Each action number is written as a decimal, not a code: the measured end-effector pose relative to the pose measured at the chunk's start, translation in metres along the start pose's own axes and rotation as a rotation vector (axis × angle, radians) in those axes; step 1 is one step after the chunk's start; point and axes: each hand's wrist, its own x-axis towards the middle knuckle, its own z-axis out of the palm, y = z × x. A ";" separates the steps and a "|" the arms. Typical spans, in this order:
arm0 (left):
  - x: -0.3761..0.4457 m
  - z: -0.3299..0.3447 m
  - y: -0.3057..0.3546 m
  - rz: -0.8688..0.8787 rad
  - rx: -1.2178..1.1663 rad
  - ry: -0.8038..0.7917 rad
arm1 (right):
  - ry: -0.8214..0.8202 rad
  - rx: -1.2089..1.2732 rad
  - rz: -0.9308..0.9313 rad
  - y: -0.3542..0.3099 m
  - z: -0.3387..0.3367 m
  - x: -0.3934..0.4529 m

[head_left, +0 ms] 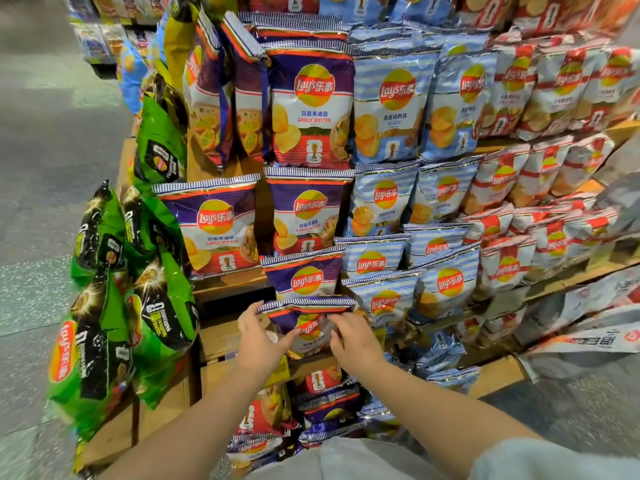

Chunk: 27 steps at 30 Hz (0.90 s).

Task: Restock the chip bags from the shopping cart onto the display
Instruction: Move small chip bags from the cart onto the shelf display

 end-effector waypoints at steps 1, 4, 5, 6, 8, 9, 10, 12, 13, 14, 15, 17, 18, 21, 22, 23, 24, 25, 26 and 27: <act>-0.003 0.000 -0.001 0.026 0.042 0.051 | 0.076 -0.024 -0.070 0.001 0.002 -0.002; -0.011 0.001 -0.010 0.105 0.233 0.224 | 0.171 -0.076 -0.166 0.006 0.010 -0.006; -0.013 0.002 -0.012 0.120 0.264 0.267 | 0.167 -0.101 -0.204 0.005 0.011 -0.006; -0.015 0.003 -0.012 0.129 0.275 0.307 | 0.142 -0.113 -0.232 0.004 0.011 -0.006; -0.018 0.005 -0.012 0.157 0.257 0.379 | 0.075 -0.207 -0.222 0.002 0.011 -0.005; -0.020 0.005 -0.012 0.220 0.252 0.409 | 0.037 -0.282 -0.190 0.000 0.010 -0.004; -0.021 0.005 -0.013 0.316 0.268 0.424 | 0.017 -0.349 -0.170 -0.003 0.007 -0.003; -0.023 0.006 -0.011 0.525 0.395 0.338 | -0.016 -0.450 -0.174 -0.008 0.003 -0.001; -0.022 0.007 -0.008 0.597 0.522 0.242 | -0.049 -0.505 -0.200 -0.009 0.002 0.000; -0.021 0.007 -0.003 0.623 0.675 0.123 | -0.064 -0.557 -0.212 -0.008 0.000 0.003; -0.018 0.007 0.002 0.622 0.823 0.027 | -0.080 -0.559 -0.209 -0.007 -0.002 0.005; -0.009 0.006 0.007 0.585 1.013 -0.121 | -0.126 -0.471 -0.185 -0.009 -0.007 0.011; -0.004 0.005 0.011 0.544 1.074 -0.190 | -0.163 -0.421 -0.172 -0.009 -0.008 0.015; 0.006 0.006 0.018 0.506 1.170 -0.308 | -0.241 -0.358 -0.148 -0.006 -0.013 0.025; 0.009 0.006 0.020 0.486 1.173 -0.337 | -0.256 -0.352 -0.144 -0.005 -0.014 0.028; 0.012 0.007 0.021 0.468 1.175 -0.364 | -0.265 -0.342 -0.143 -0.004 -0.016 0.032; 0.015 0.007 0.022 0.457 1.175 -0.388 | -0.276 -0.333 -0.141 -0.004 -0.018 0.035; 0.018 0.007 0.023 0.450 1.170 -0.406 | -0.287 -0.325 -0.137 -0.005 -0.020 0.039; 0.021 0.007 0.025 0.447 1.154 -0.418 | -0.298 -0.317 -0.133 -0.005 -0.022 0.043; 0.023 0.006 0.026 0.441 1.135 -0.425 | -0.308 -0.314 -0.129 -0.005 -0.024 0.047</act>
